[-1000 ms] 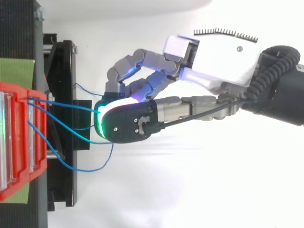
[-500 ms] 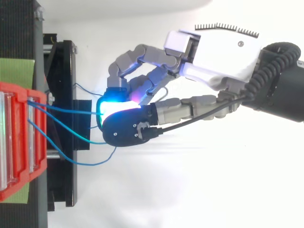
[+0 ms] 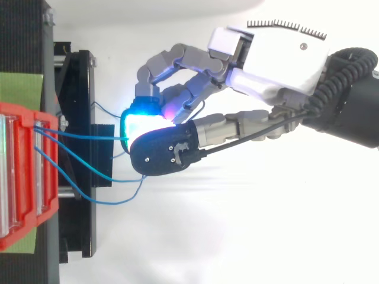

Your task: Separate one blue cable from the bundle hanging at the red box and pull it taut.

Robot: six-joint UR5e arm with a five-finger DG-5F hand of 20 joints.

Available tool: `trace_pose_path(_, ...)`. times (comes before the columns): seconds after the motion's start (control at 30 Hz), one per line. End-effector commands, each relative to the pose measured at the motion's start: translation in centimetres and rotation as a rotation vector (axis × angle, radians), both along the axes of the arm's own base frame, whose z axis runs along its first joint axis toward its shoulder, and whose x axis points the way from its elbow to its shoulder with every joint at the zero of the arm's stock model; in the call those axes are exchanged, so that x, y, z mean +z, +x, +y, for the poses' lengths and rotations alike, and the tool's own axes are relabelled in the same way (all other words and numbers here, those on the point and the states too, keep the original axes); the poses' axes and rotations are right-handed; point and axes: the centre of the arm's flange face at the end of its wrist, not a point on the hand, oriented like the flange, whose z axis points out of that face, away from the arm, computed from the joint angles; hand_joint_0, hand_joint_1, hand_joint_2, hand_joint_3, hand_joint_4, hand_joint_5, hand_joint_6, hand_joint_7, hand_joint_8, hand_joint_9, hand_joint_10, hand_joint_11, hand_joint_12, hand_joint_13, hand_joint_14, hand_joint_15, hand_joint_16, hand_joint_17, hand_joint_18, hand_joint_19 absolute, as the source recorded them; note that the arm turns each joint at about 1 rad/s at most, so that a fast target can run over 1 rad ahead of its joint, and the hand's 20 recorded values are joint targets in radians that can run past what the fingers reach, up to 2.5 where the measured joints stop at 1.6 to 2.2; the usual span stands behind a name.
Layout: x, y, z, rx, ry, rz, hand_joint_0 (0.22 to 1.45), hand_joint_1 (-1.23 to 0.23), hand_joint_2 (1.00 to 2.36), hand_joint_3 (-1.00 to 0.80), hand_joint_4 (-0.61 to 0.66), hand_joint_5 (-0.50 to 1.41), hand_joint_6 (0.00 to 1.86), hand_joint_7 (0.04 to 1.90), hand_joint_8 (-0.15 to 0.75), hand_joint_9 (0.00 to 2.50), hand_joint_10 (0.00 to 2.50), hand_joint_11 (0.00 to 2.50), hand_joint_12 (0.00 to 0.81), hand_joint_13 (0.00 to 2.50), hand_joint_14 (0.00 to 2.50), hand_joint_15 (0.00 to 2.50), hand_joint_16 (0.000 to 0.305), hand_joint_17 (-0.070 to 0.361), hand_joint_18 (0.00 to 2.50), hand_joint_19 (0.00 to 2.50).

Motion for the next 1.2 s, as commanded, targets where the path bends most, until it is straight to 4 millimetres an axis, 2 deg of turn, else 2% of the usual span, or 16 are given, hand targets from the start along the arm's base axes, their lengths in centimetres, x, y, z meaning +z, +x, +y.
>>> trace_pose_path(0.0,-0.1,0.0,0.0,-0.002,0.005,-0.001,0.70,-0.74,1.00,-0.50,0.07,-0.18,0.94,1.14,0.356,1.03,0.02,1.10,0.391,0.66,0.02,0.44,0.052,0.117,0.70,0.55)
trace_pose_path(0.2,-0.1,0.0,-0.1,-0.006,0.009,0.001,0.72,-0.72,1.00,-0.50,0.02,-0.18,0.96,1.18,0.358,1.03,0.02,1.10,0.389,0.66,0.01,0.45,0.052,0.117,0.70,0.55)
trace_pose_path(0.4,-0.1,0.0,0.0,-0.008,0.039,-0.007,0.72,-0.73,1.01,-0.35,-0.01,-0.17,0.98,1.19,0.365,1.07,0.01,1.13,0.388,0.66,0.02,0.45,0.052,0.116,0.69,0.57)
trace_pose_path(0.53,-0.1,-0.1,0.3,-0.022,0.078,-0.019,0.74,-0.75,1.02,-0.18,-0.02,-0.17,0.99,1.30,0.362,1.10,0.01,1.16,0.387,0.68,0.02,0.47,0.051,0.115,0.67,0.60)
trace_pose_path(0.6,-0.1,-0.1,0.3,-0.038,0.113,-0.024,0.75,-0.75,1.02,-0.17,-0.04,-0.17,0.99,1.30,0.363,1.11,0.01,1.17,0.385,0.69,0.02,0.48,0.051,0.114,0.67,0.61)
trace_pose_path(0.83,-0.3,-0.2,0.4,-0.046,0.144,-0.029,0.78,-0.72,1.02,-0.26,-0.08,-0.19,1.01,1.23,0.355,1.10,0.01,1.20,0.385,0.73,0.02,0.50,0.050,0.112,0.68,0.63)
trace_pose_path(1.03,-2.6,-0.8,0.4,-0.039,0.168,-0.039,0.79,-0.70,1.01,-0.29,-0.07,-0.20,1.01,1.22,0.356,1.09,0.01,1.21,0.383,0.75,0.02,0.53,0.050,0.112,0.70,0.63)
trace_pose_path(1.17,-3.1,-0.7,0.4,-0.037,0.180,-0.074,0.80,-0.70,1.02,-0.30,-0.07,-0.20,1.02,1.21,0.351,1.09,0.01,1.27,0.379,0.79,0.02,0.57,0.049,0.111,0.72,0.62)
